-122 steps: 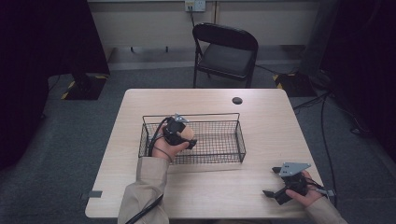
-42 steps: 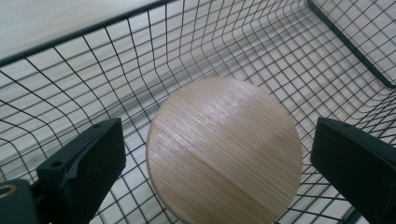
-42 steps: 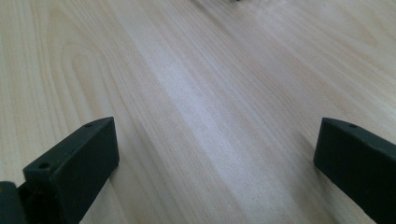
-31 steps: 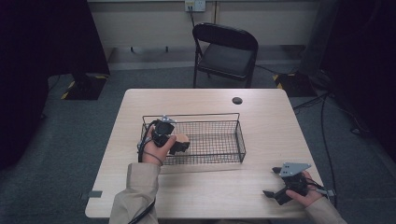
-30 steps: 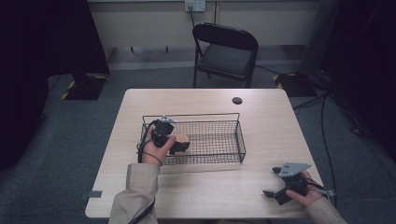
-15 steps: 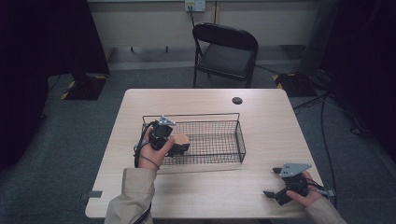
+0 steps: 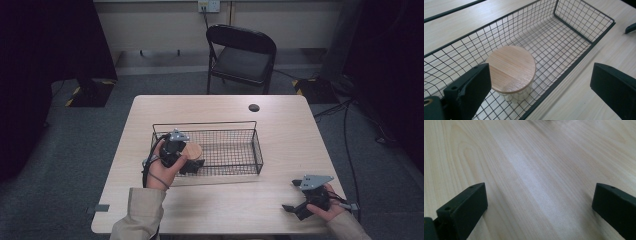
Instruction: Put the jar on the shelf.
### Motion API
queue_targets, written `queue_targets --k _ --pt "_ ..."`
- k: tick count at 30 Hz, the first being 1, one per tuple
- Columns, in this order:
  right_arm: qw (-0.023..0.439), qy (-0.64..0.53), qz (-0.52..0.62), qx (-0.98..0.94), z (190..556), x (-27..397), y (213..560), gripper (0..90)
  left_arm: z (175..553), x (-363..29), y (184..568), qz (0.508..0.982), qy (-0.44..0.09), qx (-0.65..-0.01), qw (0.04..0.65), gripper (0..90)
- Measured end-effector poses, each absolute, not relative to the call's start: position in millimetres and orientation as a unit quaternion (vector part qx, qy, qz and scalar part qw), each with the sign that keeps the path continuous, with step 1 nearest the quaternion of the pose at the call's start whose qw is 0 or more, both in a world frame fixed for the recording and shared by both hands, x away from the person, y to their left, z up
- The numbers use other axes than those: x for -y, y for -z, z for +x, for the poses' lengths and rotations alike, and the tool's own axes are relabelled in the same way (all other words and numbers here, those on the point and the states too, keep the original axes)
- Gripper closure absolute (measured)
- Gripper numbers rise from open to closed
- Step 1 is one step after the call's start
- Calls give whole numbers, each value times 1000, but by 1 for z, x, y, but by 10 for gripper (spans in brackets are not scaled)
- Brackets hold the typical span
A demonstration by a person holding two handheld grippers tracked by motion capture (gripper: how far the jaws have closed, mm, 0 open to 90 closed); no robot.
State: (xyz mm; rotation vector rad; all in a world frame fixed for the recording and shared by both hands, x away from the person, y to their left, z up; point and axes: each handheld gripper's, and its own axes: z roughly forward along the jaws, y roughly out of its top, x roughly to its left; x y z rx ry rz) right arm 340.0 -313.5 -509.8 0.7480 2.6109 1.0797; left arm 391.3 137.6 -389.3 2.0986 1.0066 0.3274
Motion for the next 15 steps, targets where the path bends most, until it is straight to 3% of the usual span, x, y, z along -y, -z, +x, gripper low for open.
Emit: queue_targets --k 15 --pt "109 -367 255 -888 340 314 510 0 377 -149 390 823 -128 -390 393 26"
